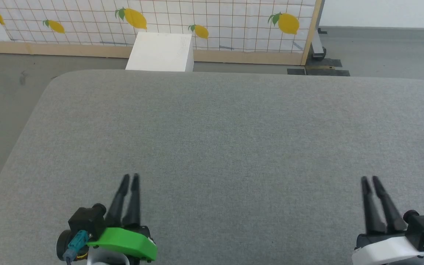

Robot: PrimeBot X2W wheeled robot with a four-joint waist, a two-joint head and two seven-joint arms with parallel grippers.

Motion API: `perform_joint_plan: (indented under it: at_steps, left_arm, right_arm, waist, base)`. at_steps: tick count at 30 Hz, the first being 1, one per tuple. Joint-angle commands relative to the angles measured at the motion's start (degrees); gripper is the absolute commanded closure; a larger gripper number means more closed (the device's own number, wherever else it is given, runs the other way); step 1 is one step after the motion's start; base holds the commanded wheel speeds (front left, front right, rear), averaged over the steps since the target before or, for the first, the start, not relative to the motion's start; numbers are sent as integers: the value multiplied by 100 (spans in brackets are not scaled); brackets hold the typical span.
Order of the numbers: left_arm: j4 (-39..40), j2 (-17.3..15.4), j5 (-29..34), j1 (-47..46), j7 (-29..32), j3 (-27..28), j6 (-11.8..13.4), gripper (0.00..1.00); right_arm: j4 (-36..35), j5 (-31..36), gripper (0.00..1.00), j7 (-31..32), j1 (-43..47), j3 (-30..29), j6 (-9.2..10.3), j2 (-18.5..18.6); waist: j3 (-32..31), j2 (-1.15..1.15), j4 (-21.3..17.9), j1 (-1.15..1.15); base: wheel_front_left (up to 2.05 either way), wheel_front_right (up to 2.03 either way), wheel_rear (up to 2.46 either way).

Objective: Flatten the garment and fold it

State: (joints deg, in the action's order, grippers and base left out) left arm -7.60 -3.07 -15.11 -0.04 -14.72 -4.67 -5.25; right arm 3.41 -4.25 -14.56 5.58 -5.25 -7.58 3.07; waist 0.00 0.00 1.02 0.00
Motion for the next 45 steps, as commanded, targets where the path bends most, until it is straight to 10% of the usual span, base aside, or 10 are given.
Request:
perform_joint_plan:
  at_steps: [1,45]
  left_arm:
    - [2,0,0,0,3,1,1,100]
    - [210,5,414,1,407,129,145,100]
  right_arm:
    - [-1,1,100,3,-1,0,0,0]
    - [-94,117,100,402,-154,143,2,-5]
  waist:
    - [0,0,0,0]
    - [0,0,-29,0]
  base:
    - [0,0,0]
    - [0,0,0]
